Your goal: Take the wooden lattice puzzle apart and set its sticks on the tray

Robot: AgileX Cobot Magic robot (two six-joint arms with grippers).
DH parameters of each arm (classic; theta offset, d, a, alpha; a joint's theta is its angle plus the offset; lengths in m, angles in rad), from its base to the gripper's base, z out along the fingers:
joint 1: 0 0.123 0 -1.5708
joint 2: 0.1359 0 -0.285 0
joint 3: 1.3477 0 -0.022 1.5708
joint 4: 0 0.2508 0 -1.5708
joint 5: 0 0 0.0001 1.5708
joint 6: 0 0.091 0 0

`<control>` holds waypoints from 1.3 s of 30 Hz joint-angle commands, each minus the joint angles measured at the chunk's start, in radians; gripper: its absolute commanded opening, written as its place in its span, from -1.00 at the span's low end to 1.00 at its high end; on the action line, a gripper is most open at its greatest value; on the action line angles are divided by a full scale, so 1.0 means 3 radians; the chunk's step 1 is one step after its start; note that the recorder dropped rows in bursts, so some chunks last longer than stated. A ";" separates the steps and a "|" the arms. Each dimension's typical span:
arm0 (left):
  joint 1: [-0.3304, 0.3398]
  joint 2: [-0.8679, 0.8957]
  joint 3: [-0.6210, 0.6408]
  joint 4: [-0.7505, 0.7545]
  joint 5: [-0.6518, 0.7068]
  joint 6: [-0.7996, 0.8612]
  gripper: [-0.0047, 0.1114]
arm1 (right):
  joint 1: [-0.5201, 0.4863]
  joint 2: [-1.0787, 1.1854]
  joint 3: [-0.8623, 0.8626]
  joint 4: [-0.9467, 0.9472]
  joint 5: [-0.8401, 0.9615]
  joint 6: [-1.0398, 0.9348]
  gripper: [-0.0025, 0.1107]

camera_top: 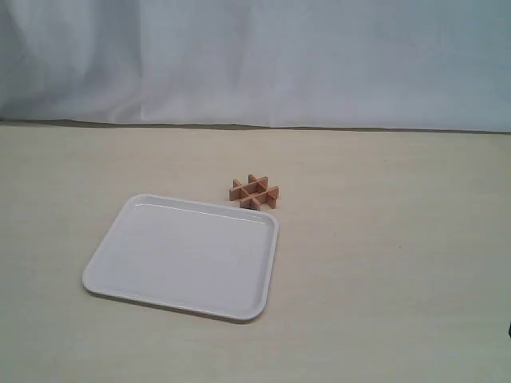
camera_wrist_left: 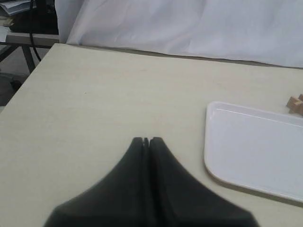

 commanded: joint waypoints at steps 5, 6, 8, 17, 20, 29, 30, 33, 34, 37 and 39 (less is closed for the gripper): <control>-0.0021 -0.0007 0.0008 0.0007 -0.0023 -0.0011 -0.92 | -0.0012 -0.0014 -0.0001 -0.0006 -0.0045 0.0003 -0.88; -0.0021 -0.0007 0.0008 0.0007 -0.0023 -0.0011 -0.92 | -0.0012 -0.0014 -0.0001 -0.0006 -0.0045 0.0003 -0.88; -0.0021 -0.0007 0.0008 0.0007 -0.0023 -0.0011 -0.92 | -0.0012 -0.0014 -0.0001 -0.0006 -0.0045 0.0003 -0.88; -0.0021 -0.0007 0.0008 0.0007 -0.0023 -0.0011 -0.92 | -0.0012 -0.0014 -0.0001 -0.0012 -0.0053 0.0003 -0.88; -0.0021 -0.0007 0.0008 0.0007 -0.0023 -0.0011 -0.92 | -0.0012 -0.0014 -0.0001 -0.0012 -0.0060 0.0003 -0.88; -0.0021 -0.0007 0.0008 0.0007 -0.0023 -0.0011 -0.92 | -0.0012 -0.0014 -0.0001 -0.0012 -0.1417 0.0003 -0.88; -0.0021 -0.0007 0.0008 0.0007 -0.0023 -0.0011 -0.92 | -0.0012 -0.0014 -0.0001 -0.0012 -0.1730 0.0003 -0.88; -0.0021 -0.0007 0.0008 0.0007 -0.0023 -0.0011 -0.92 | -0.0005 -0.0014 -0.0001 -0.0012 -0.2255 0.0058 -0.88; -0.0021 -0.0007 0.0008 0.0007 -0.0023 -0.0011 -0.92 | -0.0005 -0.0014 -0.0001 -0.0012 -0.2435 0.0175 -0.88; -0.0021 -0.0007 0.0008 0.0007 -0.0023 -0.0011 -0.92 | -0.0005 -0.0014 -0.0001 -0.0012 -0.3056 0.1422 -0.88; -0.0021 -0.0007 0.0008 0.0007 -0.0023 -0.0011 -0.92 | -0.0005 -0.0014 -0.0001 -0.0012 -0.3004 0.2353 -0.88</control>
